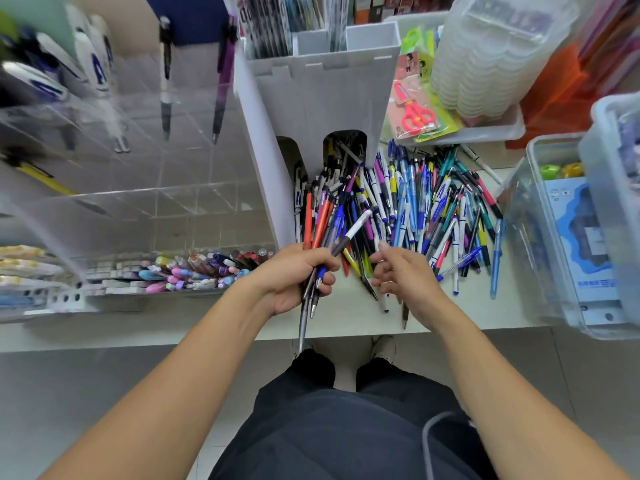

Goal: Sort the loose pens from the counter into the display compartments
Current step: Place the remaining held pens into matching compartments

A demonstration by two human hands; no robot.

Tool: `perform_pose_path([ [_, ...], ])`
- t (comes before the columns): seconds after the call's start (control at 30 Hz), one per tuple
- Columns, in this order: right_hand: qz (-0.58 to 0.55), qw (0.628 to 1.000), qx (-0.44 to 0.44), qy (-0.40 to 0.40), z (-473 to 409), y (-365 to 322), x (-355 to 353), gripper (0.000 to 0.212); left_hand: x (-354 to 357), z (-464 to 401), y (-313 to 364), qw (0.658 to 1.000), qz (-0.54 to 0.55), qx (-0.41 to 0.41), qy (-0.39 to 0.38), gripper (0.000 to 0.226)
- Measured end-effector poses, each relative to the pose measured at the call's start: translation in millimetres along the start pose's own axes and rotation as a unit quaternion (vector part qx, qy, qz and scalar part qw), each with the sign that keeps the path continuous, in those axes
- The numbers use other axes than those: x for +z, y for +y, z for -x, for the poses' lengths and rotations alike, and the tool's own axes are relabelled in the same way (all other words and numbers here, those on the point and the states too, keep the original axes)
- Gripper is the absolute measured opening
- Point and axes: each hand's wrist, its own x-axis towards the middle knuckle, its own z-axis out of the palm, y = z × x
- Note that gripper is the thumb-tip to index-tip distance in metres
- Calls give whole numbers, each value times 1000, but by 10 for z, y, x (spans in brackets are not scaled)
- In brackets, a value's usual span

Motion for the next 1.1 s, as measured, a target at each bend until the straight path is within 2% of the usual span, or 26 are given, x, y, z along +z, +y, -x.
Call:
perform_pose_path([
  [0.07,-149,984,42,-90,58,-294,29,57,19,127,33,999,23,9,-34,19],
  [0.13,-231,964,18,-129,133,-579,132,59,66,262,22,997,37,12,-73,26],
  [0.23,-278,951,-19,-138,226,-956,362,39,199,446,-70,987,94,25,-126,37],
  [0.37,-282,940,1,-193,238,-1124,567,60,330,647,-236,976,156,22,-148,34],
  [0.43,-262,941,9,-215,273,-1063,622,61,293,722,-310,979,141,24,-144,34],
  [0.53,-200,950,-5,-239,345,-915,698,40,174,795,-408,981,143,20,-131,24],
  [0.63,-177,955,5,-237,394,-815,799,35,73,806,-469,983,154,16,-103,14],
  [0.9,-113,963,-52,-238,442,-791,897,22,-38,848,-533,982,163,1,-99,35],
  [1.0,-3,967,-81,-240,420,-677,918,15,-91,870,-577,978,169,-43,-118,30],
  [1.1,87,953,-72,-280,399,-578,917,12,-145,907,-635,976,151,-96,-128,27],
])
